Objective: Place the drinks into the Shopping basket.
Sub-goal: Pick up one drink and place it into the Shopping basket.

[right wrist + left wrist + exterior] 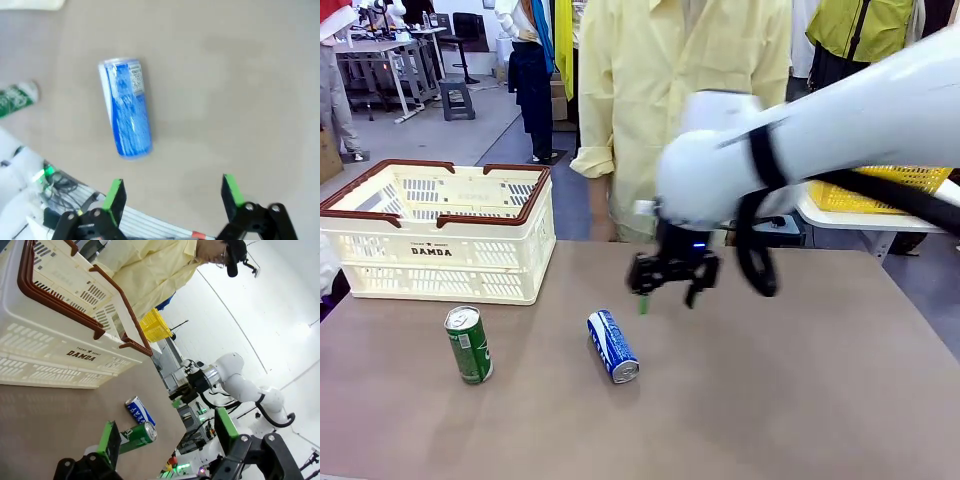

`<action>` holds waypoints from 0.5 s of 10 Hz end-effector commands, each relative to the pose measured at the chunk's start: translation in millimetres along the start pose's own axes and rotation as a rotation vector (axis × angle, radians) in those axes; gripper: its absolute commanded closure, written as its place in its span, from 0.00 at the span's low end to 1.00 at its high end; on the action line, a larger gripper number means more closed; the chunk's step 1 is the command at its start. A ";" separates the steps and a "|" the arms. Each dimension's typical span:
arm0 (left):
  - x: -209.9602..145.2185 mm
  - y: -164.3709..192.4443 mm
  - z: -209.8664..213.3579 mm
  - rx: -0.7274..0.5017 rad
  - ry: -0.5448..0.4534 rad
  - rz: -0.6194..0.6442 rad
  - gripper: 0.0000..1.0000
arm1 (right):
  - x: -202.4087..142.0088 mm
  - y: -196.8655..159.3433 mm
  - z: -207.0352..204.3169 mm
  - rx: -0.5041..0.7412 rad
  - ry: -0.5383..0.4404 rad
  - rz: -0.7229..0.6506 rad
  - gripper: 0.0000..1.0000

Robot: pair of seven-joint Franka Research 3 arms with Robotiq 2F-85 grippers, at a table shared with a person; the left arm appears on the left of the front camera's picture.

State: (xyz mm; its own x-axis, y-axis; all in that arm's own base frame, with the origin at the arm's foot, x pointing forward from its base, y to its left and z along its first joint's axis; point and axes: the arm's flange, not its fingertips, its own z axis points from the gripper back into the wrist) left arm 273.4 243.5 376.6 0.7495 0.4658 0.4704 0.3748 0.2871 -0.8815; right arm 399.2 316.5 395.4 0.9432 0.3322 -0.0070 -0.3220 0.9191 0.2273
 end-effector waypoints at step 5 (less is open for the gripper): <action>-1.0 -3.2 1.3 -0.018 -0.003 -0.009 0.00 | -196.4 -284.9 93.1 0.875 -0.278 -0.333 0.00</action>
State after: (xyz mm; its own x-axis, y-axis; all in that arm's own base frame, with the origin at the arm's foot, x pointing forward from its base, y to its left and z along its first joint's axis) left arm 273.2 243.7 376.7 0.7493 0.4662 0.4703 0.3745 0.2874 -0.8816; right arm 331.8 2.3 441.6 0.9986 0.0284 0.0445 -0.0527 0.5927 0.8037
